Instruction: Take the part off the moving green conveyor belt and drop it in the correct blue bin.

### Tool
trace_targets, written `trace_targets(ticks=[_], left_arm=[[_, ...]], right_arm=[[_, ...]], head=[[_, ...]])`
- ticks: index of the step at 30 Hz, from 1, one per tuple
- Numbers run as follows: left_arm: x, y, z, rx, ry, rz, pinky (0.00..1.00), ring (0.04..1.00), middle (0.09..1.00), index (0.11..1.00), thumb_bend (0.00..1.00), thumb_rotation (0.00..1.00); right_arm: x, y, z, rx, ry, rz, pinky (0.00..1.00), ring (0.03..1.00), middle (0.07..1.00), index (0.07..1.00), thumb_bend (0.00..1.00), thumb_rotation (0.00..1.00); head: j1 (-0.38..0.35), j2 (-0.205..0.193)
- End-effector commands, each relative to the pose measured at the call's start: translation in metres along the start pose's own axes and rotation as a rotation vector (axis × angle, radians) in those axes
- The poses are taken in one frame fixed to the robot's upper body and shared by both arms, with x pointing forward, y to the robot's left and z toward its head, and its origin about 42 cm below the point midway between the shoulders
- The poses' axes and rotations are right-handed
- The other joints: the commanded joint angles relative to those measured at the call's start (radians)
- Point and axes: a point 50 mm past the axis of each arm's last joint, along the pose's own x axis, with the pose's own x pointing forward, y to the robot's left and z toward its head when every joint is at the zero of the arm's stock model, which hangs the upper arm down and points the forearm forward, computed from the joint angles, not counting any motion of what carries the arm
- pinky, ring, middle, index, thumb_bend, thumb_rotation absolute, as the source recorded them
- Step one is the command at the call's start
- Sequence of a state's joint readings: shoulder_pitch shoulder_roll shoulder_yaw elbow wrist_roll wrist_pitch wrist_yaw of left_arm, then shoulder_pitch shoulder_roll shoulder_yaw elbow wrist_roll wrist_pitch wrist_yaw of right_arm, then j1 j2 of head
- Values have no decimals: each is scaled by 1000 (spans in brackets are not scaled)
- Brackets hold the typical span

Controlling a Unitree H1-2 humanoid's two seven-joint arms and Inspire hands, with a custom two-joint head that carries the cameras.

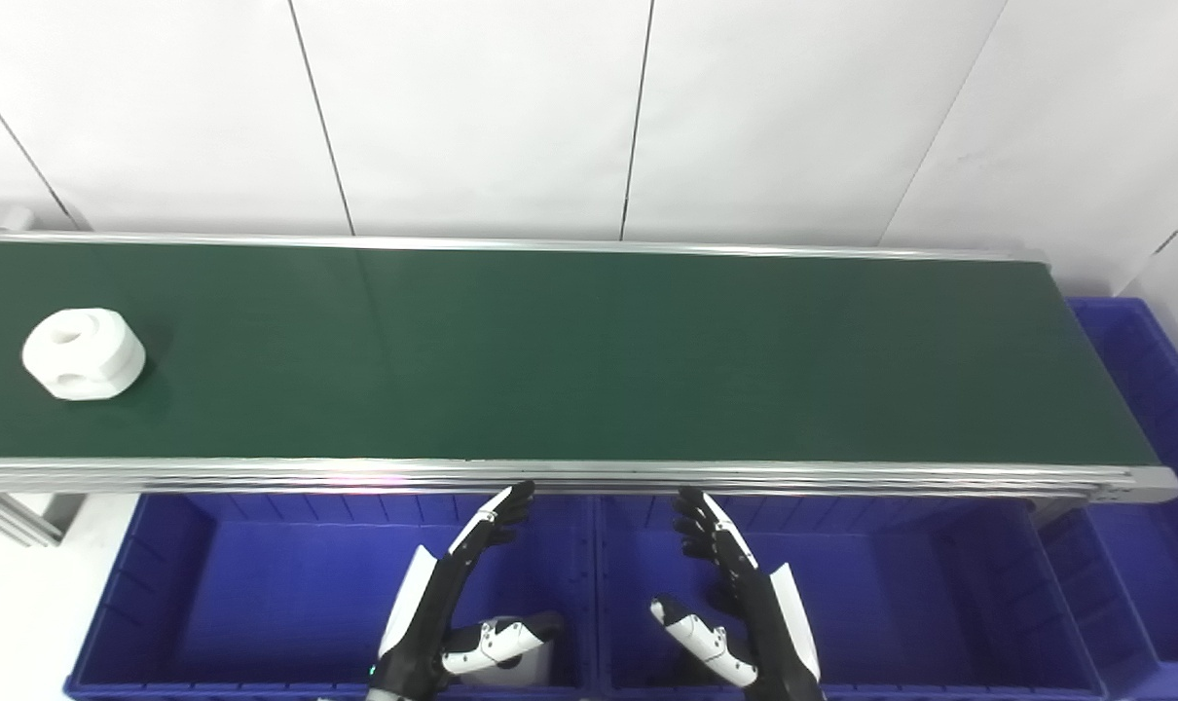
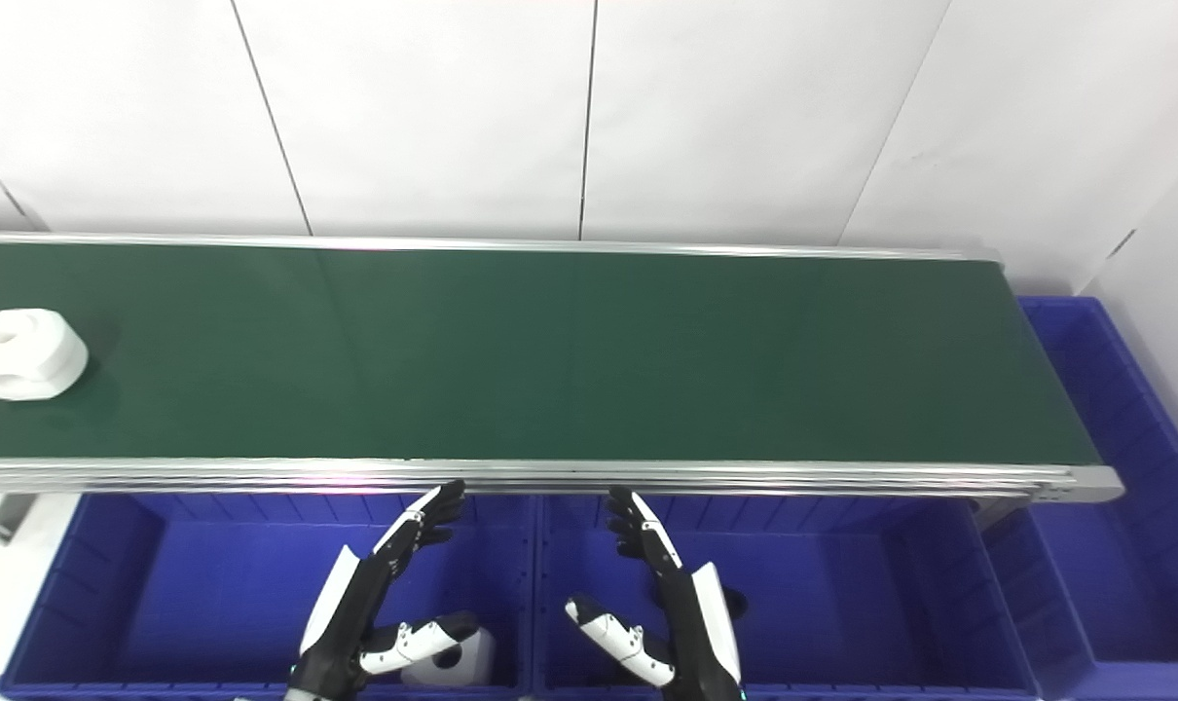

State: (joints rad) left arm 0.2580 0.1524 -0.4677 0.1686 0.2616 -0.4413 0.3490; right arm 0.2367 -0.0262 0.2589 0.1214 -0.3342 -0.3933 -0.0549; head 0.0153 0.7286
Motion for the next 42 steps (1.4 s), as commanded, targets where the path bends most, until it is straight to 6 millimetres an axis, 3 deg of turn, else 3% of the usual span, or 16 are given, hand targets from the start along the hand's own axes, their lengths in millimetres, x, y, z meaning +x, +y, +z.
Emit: trace_targets(ticks=[1, 24, 28, 29, 34, 38, 42], left_arm=[[5, 4, 6, -11, -46, 8, 809, 861, 891, 886, 737, 689], [3, 5, 7, 9, -55, 8, 815, 865, 892, 886, 725, 700], [5, 0, 7, -17, -48, 10, 810, 860, 888, 882, 733, 680], [5, -3, 6, -18, -48, -1, 810, 860, 888, 881, 737, 675], [6, -17, 4, -36, -37, -22, 811, 868, 897, 888, 743, 639], [6, -24, 3, -18, -38, -47, 803, 861, 893, 899, 792, 666], [8, -28, 3, 3, -52, -50, 811, 856, 881, 894, 762, 651]], right_arm=[[7, 0, 9, 12, -59, -18, 789, 843, 882, 912, 764, 739], [7, 0, 9, 28, -55, -10, 786, 842, 883, 909, 769, 722], [5, -3, 6, 15, -55, -13, 781, 837, 879, 906, 769, 731], [4, -5, 4, 16, -53, -13, 780, 836, 877, 904, 770, 729], [-5, -16, -4, 15, -54, -2, 807, 858, 894, 917, 734, 728], [-8, -21, -8, 7, -52, -5, 797, 855, 892, 920, 710, 750], [-9, -22, -11, 15, -46, -13, 813, 866, 894, 915, 692, 722]], head=[[1, 1], [5, 1], [74, -23], [145, -50], [298, -106], [342, -132], [349, -138]])
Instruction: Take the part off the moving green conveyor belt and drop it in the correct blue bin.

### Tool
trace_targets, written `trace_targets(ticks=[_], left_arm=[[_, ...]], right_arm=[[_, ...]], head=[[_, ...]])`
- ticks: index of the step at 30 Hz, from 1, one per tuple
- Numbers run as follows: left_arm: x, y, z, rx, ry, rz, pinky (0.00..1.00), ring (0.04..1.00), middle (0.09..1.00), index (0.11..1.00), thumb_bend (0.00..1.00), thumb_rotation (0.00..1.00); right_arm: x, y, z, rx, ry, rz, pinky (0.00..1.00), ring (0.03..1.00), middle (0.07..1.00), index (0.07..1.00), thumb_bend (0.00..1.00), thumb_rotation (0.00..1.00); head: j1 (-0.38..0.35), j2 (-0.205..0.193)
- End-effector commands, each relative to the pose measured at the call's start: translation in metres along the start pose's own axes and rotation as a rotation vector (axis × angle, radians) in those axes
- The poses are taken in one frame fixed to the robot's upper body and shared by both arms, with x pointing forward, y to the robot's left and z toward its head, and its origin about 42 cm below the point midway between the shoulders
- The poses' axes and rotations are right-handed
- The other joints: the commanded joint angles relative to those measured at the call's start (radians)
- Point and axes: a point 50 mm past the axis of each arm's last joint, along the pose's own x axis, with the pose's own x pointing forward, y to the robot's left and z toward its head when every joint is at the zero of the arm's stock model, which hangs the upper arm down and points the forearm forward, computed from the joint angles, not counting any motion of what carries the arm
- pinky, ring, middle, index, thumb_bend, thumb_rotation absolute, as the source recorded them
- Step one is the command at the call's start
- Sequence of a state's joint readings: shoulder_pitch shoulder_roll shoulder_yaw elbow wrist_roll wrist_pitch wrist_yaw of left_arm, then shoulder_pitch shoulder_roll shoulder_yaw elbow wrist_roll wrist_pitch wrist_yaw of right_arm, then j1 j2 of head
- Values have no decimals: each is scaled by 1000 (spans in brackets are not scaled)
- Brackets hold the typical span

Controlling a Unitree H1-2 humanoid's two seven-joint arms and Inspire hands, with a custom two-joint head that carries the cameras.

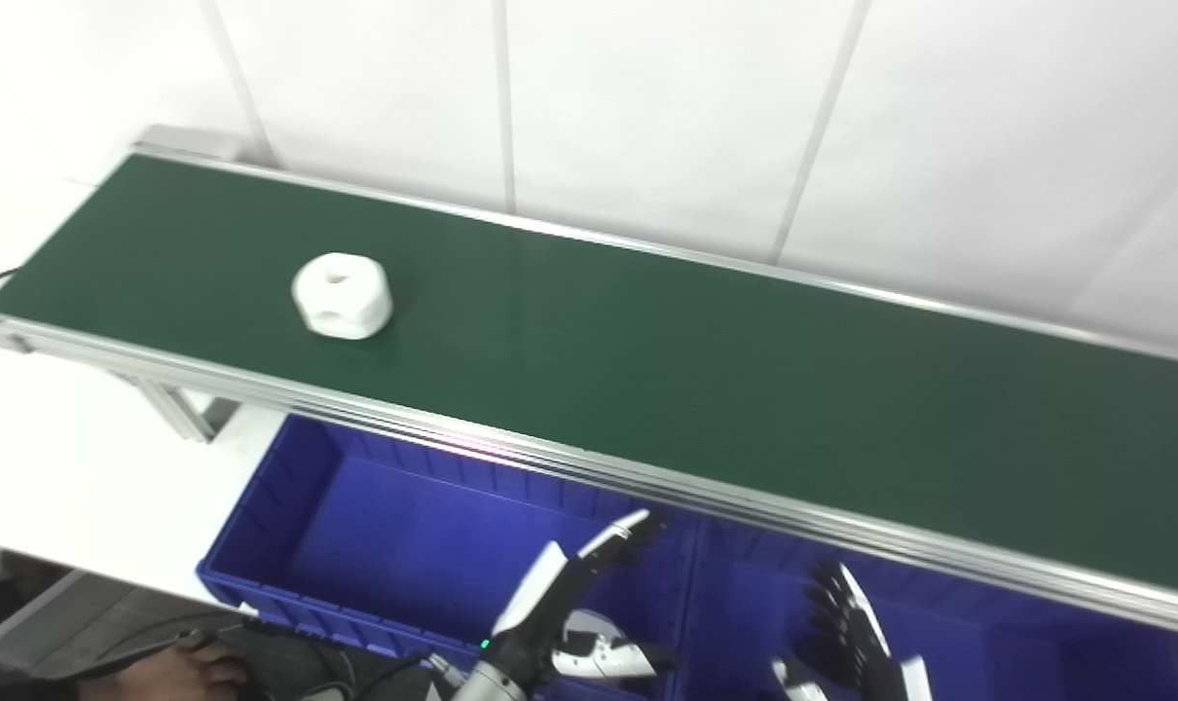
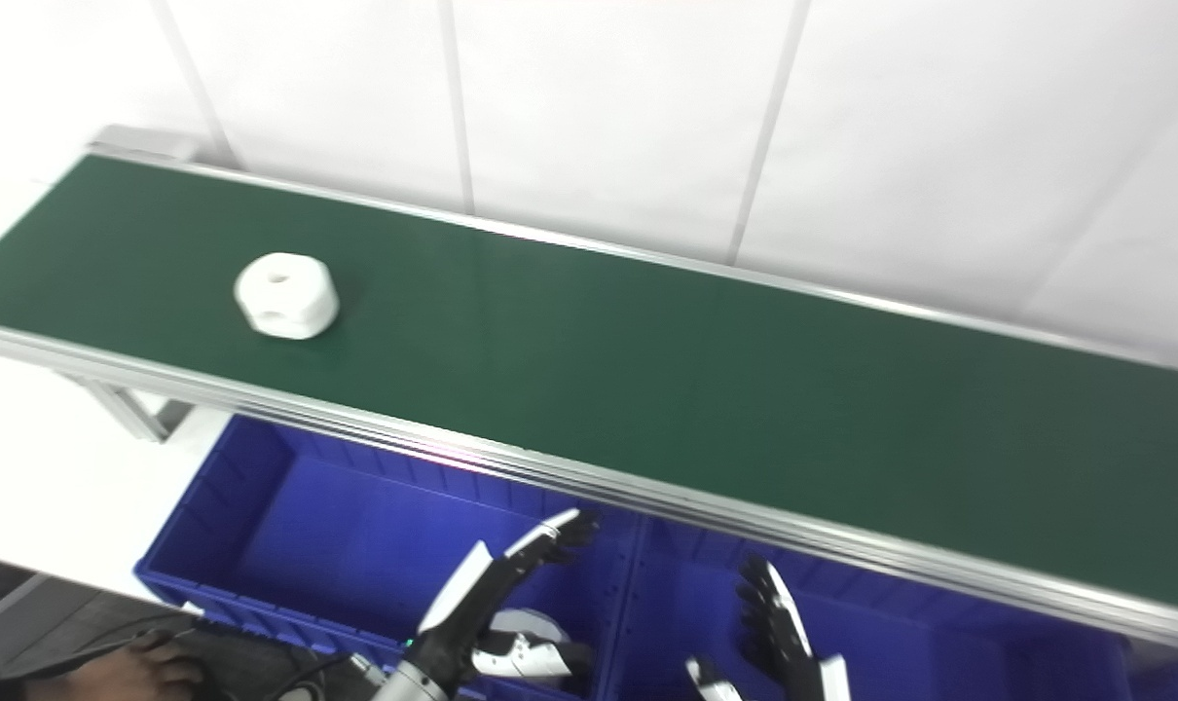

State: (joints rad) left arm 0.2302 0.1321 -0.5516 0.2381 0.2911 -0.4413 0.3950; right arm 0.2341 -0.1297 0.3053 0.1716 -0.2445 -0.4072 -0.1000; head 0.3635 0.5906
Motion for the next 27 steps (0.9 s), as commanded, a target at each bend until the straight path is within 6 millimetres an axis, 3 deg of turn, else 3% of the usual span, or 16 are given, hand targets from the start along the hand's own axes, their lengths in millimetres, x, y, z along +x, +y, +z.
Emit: trace_targets(ticks=[1, 6, 11, 16, 20, 27], left_arm=[[9, -1, 8, 4, -65, 5, 823, 862, 884, 896, 749, 643], [10, -2, 9, 10, -77, 29, 839, 866, 881, 890, 747, 643], [10, 3, 23, 15, -142, 74, 808, 851, 876, 879, 740, 633], [14, 26, 49, 55, -251, 95, 804, 844, 876, 887, 736, 655], [25, 57, 73, 71, -353, 95, 864, 891, 902, 901, 678, 596], [46, 107, 101, 192, -441, 102, 860, 893, 915, 911, 647, 601]], right_arm=[[8, -2, 11, 9, -96, -20, 819, 869, 896, 918, 691, 738], [6, -3, 7, 30, -83, -11, 842, 880, 902, 921, 711, 725], [7, -3, 5, 17, -81, -2, 825, 875, 902, 919, 717, 728], [10, -1, 3, 9, -78, 5, 796, 864, 898, 919, 733, 733], [12, 1, 1, 1, -75, 3, 789, 850, 885, 914, 743, 723], [18, 8, 0, -1, -74, -8, 775, 841, 877, 900, 712, 675]], head=[[0, 0], [-9, -16], [-31, -29], [-48, -33], [-63, -45], [-84, -59]])
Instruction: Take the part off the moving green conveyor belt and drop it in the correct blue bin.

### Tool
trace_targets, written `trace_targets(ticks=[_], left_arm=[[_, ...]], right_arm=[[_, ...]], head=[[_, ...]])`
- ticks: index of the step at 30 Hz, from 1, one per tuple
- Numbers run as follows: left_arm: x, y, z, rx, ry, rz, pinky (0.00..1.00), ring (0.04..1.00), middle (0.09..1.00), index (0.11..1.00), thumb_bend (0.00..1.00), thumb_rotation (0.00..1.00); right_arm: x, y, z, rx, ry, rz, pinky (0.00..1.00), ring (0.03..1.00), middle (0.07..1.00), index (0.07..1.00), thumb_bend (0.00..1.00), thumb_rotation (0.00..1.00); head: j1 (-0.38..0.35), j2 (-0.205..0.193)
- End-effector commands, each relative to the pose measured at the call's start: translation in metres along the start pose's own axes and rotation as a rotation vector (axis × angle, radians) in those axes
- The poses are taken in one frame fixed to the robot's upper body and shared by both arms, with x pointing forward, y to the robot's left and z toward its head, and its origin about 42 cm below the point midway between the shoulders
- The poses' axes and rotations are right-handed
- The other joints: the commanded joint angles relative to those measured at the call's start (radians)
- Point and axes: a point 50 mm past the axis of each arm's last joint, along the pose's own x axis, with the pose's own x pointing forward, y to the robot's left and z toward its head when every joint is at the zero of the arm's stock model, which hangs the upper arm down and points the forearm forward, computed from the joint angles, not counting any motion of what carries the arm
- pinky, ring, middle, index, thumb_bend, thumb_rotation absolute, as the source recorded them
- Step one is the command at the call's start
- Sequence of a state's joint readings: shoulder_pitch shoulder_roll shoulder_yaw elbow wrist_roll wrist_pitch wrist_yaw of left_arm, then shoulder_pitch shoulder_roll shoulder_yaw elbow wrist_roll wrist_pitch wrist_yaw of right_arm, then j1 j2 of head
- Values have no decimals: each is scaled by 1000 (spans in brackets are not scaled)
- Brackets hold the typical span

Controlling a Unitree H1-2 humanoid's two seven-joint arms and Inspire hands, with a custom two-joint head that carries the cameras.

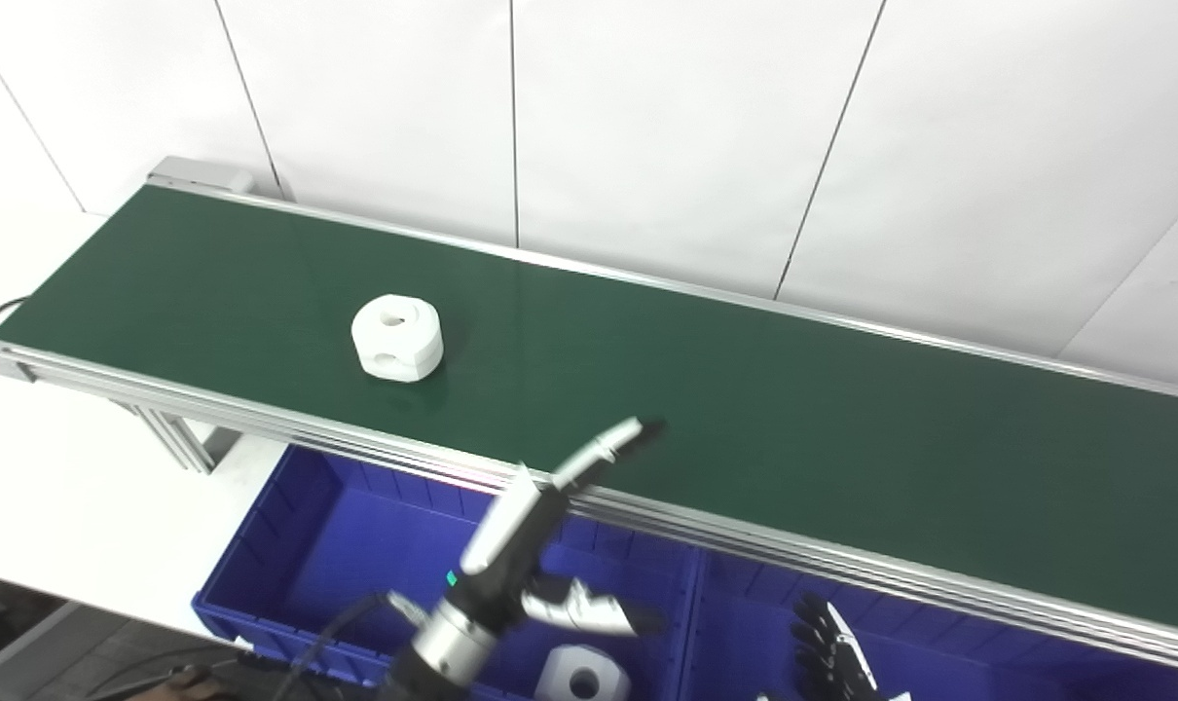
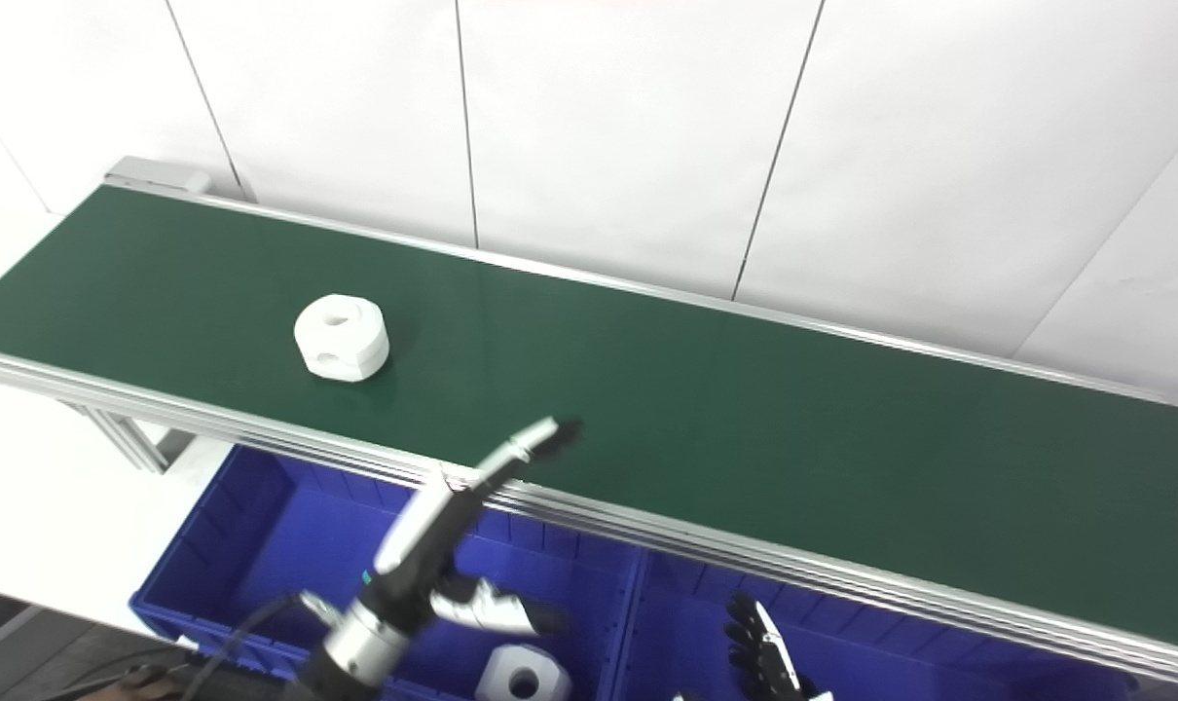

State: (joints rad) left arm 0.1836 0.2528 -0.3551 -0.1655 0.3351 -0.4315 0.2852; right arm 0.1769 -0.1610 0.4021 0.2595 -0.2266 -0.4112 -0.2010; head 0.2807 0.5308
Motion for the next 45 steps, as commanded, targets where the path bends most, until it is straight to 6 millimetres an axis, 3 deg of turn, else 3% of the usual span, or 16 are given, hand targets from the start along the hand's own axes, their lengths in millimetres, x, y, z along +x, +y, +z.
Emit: trace_targets(ticks=[1, 7, 10, 18, 32, 45], left_arm=[[21, 20, 10, 58, -68, -4, 858, 892, 914, 910, 648, 599], [56, 68, 15, 212, -34, -28, 847, 897, 916, 910, 667, 577], [73, 94, 11, 298, -11, -47, 845, 894, 915, 914, 631, 477], [101, 134, -8, 487, 44, -182, 840, 913, 938, 929, 628, 438], [140, 169, -34, 675, 184, -295, 846, 909, 926, 920, 692, 406], [154, 185, -63, 724, 336, -305, 846, 907, 917, 911, 715, 311]], right_arm=[[10, 0, 12, 6, -93, -19, 771, 839, 875, 898, 715, 676], [14, 4, 12, 12, -96, -22, 751, 828, 865, 889, 731, 656], [16, 6, 12, 4, -101, -16, 756, 830, 867, 892, 741, 664], [18, 7, 13, 4, -105, -31, 738, 817, 855, 875, 752, 635], [14, 4, 14, -15, -122, -57, 726, 799, 833, 857, 753, 643], [14, 5, 15, -21, -132, -59, 730, 799, 831, 850, 744, 646]], head=[[-7, 0], [-26, -2], [-36, -3], [-48, 2], [-46, 9], [-47, 7]])
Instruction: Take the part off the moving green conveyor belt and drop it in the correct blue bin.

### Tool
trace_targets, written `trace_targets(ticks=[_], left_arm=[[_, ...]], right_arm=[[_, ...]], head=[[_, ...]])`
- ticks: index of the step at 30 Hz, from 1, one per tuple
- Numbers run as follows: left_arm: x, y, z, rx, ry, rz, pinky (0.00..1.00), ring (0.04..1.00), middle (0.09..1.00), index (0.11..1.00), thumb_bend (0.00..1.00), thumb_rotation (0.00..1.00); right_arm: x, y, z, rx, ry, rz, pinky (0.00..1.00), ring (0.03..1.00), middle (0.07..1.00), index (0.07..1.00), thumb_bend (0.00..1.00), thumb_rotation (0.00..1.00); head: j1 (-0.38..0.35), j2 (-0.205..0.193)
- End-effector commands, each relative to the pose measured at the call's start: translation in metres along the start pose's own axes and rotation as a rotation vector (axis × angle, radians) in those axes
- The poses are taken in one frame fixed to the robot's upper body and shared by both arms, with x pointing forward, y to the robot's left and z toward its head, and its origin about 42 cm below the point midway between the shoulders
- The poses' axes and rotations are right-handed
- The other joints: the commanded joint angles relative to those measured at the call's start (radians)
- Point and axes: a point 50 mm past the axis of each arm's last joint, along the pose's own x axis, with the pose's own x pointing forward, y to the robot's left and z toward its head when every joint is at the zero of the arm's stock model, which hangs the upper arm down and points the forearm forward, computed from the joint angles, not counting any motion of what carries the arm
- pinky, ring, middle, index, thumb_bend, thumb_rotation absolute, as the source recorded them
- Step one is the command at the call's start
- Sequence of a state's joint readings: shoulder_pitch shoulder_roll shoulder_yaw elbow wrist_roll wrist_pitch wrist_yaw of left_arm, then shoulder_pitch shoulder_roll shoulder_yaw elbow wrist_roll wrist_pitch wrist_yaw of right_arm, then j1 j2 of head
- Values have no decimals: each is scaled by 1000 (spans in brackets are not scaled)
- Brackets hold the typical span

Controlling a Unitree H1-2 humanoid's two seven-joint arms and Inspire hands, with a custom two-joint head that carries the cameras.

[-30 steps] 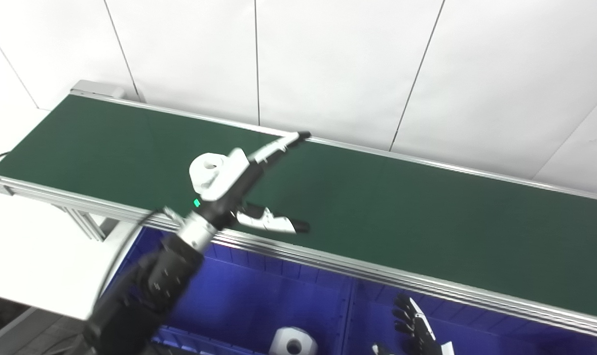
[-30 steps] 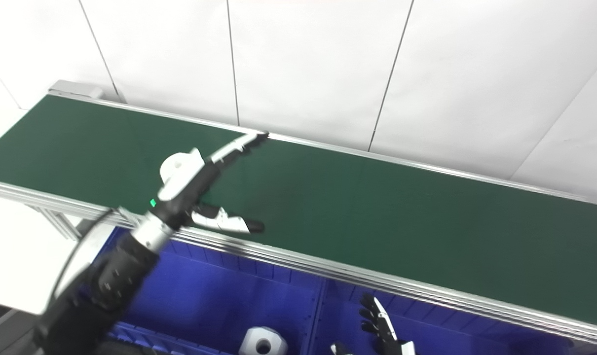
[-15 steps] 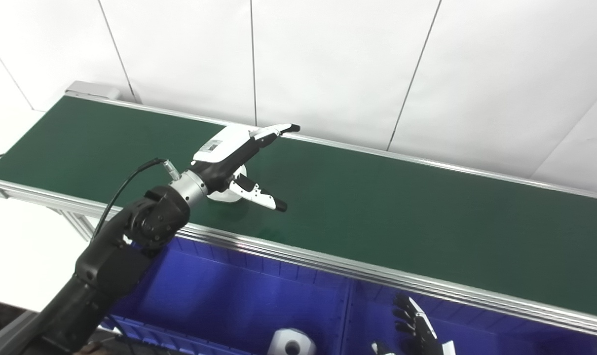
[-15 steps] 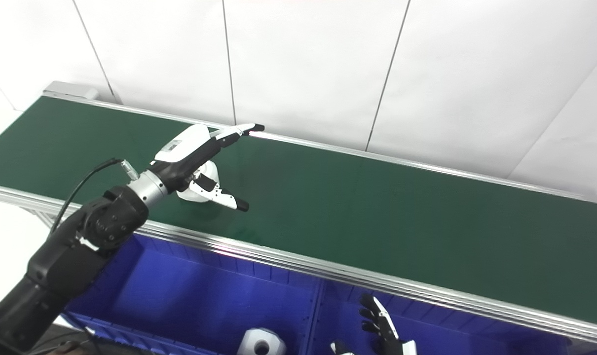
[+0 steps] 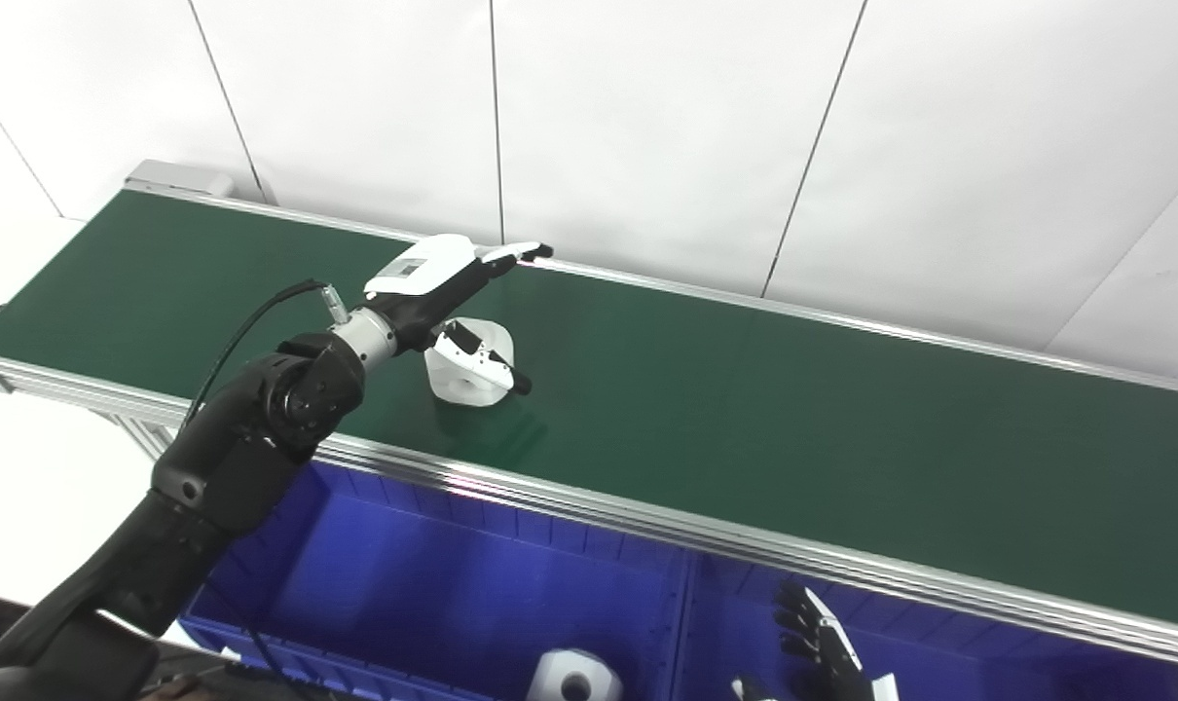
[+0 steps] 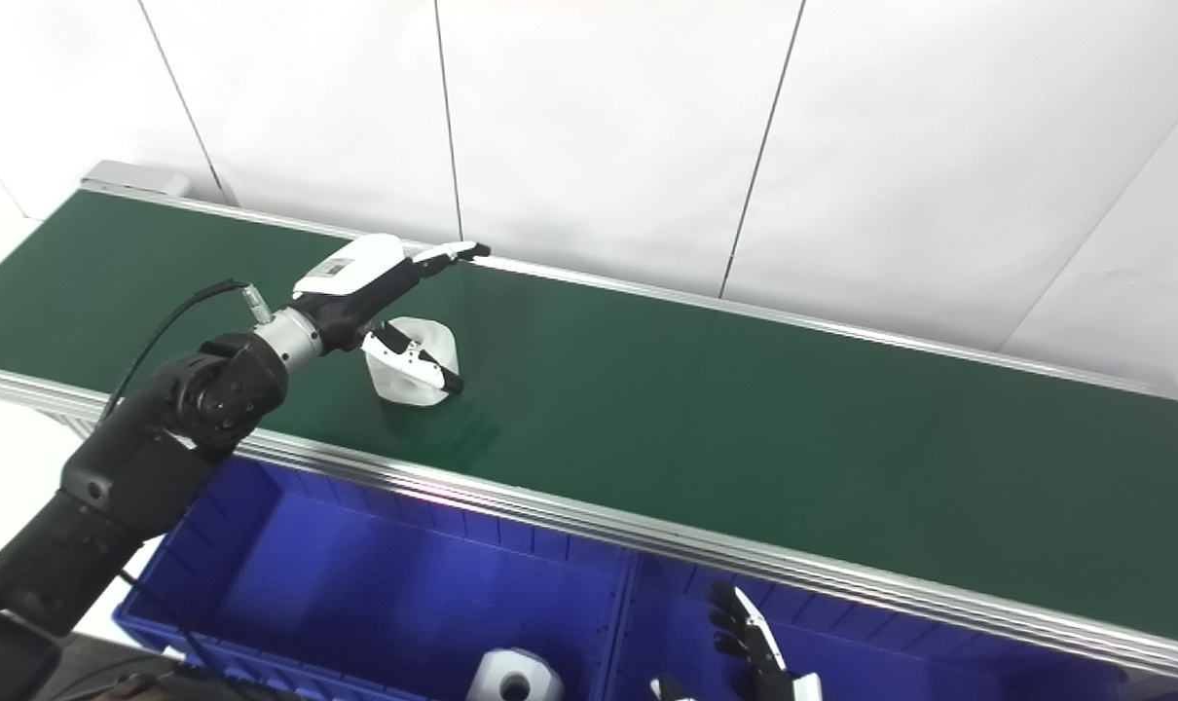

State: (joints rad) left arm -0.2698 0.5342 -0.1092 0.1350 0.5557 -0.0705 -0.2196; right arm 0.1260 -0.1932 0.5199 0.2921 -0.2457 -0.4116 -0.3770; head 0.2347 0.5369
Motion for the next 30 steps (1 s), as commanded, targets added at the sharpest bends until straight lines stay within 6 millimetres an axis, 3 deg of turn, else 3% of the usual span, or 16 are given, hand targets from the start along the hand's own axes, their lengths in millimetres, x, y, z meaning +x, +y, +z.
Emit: trace_targets(ticks=[1, 5, 9, 12, 23, 26, 29, 30], left_arm=[[12, 28, 2, 49, -7, 44, 846, 906, 915, 909, 714, 290], [18, 27, -5, 39, 33, 25, 848, 904, 912, 906, 719, 248], [23, 21, -6, 44, 65, -7, 852, 909, 918, 915, 741, 268], [26, 13, -5, 17, 73, -23, 861, 913, 920, 916, 736, 210], [49, -36, 9, -158, 66, -8, 781, 857, 889, 886, 726, 28], [55, -47, 18, -190, 38, 12, 735, 822, 858, 858, 737, 11], [58, -60, 25, -218, -18, 78, 619, 679, 709, 709, 657, 0], [58, -65, 27, -229, -27, 105, 609, 667, 697, 698, 651, 0]], right_arm=[[6, -2, 13, 25, -94, -19, 728, 798, 830, 849, 742, 643], [6, 0, 13, 25, -96, -23, 721, 795, 826, 844, 737, 634], [6, 0, 13, 36, -91, -26, 722, 797, 826, 841, 745, 629], [6, 0, 14, 37, -93, -27, 723, 797, 826, 842, 743, 624], [3, 1, 16, 69, -90, -38, 727, 800, 827, 839, 744, 602], [3, 2, 17, 82, -86, -41, 729, 798, 824, 838, 746, 590], [2, 2, 18, 85, -89, -41, 727, 798, 824, 840, 738, 582], [2, 2, 18, 82, -90, -41, 727, 799, 824, 840, 737, 583]], head=[[-3, 0], [-6, 3], [-9, 4], [-9, 4], [-20, 14], [-21, 17], [-22, 19], [-22, 20]])
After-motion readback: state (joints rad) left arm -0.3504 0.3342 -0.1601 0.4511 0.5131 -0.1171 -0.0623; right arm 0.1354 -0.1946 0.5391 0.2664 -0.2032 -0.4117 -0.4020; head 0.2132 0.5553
